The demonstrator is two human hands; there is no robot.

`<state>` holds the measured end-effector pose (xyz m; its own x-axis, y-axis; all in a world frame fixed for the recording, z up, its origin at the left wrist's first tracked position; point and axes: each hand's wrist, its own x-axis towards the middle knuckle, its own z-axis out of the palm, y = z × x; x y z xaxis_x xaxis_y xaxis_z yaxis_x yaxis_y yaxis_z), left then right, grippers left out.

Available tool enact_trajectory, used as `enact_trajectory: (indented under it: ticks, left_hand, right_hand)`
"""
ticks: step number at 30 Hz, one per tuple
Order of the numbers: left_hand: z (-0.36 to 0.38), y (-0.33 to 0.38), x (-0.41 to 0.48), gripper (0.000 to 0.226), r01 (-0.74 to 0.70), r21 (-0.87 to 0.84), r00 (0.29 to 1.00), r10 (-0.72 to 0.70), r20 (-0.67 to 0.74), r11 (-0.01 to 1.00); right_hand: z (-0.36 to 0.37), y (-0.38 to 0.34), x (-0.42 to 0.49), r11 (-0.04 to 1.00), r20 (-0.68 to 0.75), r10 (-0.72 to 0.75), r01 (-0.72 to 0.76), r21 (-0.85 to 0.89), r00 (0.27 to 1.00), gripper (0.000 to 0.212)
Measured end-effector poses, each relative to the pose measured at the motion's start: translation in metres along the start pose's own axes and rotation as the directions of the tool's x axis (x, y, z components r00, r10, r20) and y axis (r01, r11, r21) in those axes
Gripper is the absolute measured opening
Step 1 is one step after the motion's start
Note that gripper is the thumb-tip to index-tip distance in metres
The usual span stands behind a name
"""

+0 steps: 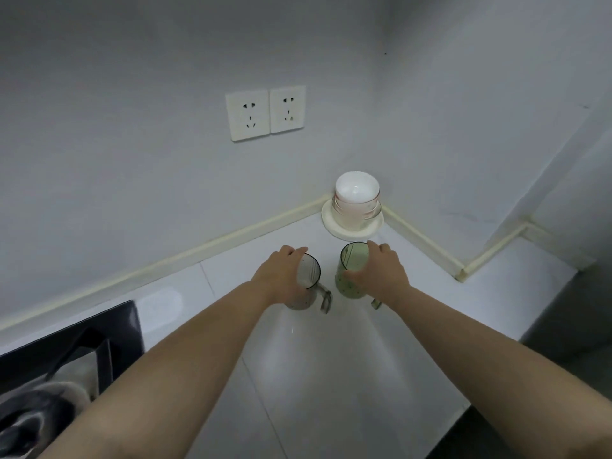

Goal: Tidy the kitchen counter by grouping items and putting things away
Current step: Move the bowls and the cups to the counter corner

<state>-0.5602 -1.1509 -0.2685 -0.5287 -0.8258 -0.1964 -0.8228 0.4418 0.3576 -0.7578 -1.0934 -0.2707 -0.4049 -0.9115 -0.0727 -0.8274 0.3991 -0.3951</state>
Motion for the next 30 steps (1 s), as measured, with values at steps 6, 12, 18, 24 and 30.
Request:
enact_trajectory:
  ticks: [6, 12, 18, 24, 30]
  left_hand:
    - [0.008, 0.044, 0.059, 0.09, -0.05, -0.021, 0.999, 0.05, -0.002, 0.999]
    - [0.026, 0.081, 0.104, 0.092, -0.096, -0.039, 0.995, 0.097, 0.011, 0.995]
    - [0.037, 0.106, 0.137, 0.086, -0.127, -0.04, 0.992, 0.126, -0.021, 0.991]
    - [0.039, 0.12, 0.158, 0.087, -0.119, -0.039, 0.992, 0.118, -0.036, 0.992]
    - [0.04, 0.13, 0.173, 0.092, -0.113, -0.064, 0.993, 0.112, -0.029, 0.992]
  right_hand:
    - [-0.025, 0.051, 0.053, 0.999, 0.004, 0.031, -0.031, -0.042, 1.0, 0.082]
    - [-0.036, 0.093, 0.086, 0.995, 0.01, 0.082, -0.082, -0.063, 0.997, 0.077]
    - [-0.038, 0.111, 0.114, 0.997, -0.029, 0.068, -0.067, 0.023, 0.997, 0.081]
    - [-0.038, 0.116, 0.138, 0.991, -0.01, 0.078, -0.076, 0.113, 0.997, 0.088]
    - [-0.033, 0.121, 0.153, 0.975, -0.049, 0.089, -0.077, 0.207, 0.995, 0.09]
